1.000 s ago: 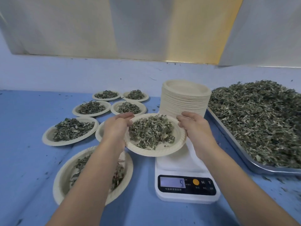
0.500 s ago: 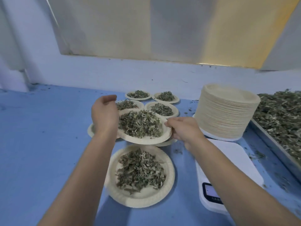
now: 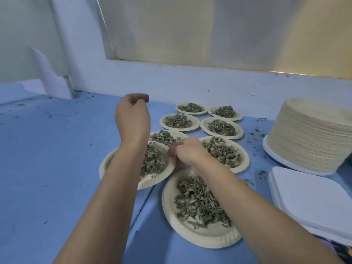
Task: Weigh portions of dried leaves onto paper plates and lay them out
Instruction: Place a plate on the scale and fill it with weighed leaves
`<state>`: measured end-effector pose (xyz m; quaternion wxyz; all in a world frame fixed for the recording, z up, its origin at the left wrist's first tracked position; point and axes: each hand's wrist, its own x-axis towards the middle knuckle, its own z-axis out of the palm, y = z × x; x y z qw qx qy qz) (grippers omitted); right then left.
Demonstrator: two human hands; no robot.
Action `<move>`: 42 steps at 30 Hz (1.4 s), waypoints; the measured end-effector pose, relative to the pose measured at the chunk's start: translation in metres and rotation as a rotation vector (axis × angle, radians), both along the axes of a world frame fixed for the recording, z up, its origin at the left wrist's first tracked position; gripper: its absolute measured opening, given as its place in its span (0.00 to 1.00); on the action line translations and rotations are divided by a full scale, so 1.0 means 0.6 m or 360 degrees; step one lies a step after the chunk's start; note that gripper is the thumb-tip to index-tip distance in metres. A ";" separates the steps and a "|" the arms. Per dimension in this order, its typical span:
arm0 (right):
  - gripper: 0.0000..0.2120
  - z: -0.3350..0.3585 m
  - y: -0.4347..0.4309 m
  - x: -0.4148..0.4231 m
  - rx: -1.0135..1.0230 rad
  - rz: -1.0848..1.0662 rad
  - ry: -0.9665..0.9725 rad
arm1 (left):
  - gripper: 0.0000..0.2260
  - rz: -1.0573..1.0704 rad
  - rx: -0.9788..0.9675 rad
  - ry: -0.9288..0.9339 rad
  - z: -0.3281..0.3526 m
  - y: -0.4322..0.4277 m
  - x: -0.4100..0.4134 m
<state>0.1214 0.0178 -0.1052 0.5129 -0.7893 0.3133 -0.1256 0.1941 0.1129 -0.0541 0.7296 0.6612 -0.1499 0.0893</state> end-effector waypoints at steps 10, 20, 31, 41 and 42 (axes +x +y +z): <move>0.13 -0.011 0.035 0.030 -0.0401 0.0323 0.0242 | 0.13 -0.0048 0.0081 0.0009 -0.023 -0.009 -0.005; 0.11 -0.011 0.033 0.013 -0.0696 0.0455 0.0415 | 0.13 -0.0033 0.0071 0.0047 -0.036 -0.021 -0.013; 0.17 0.008 0.009 0.001 -0.0768 0.0281 0.0200 | 0.13 -0.0112 0.0046 0.0058 -0.028 -0.047 -0.040; 0.07 0.074 -0.106 -0.129 -0.0677 -0.0366 -0.0456 | 0.13 -0.0407 -0.0096 0.0067 -0.012 -0.158 -0.149; 0.06 0.079 -0.120 -0.147 -0.0673 -0.0407 -0.0496 | 0.13 -0.0442 -0.0104 0.0070 -0.011 -0.173 -0.163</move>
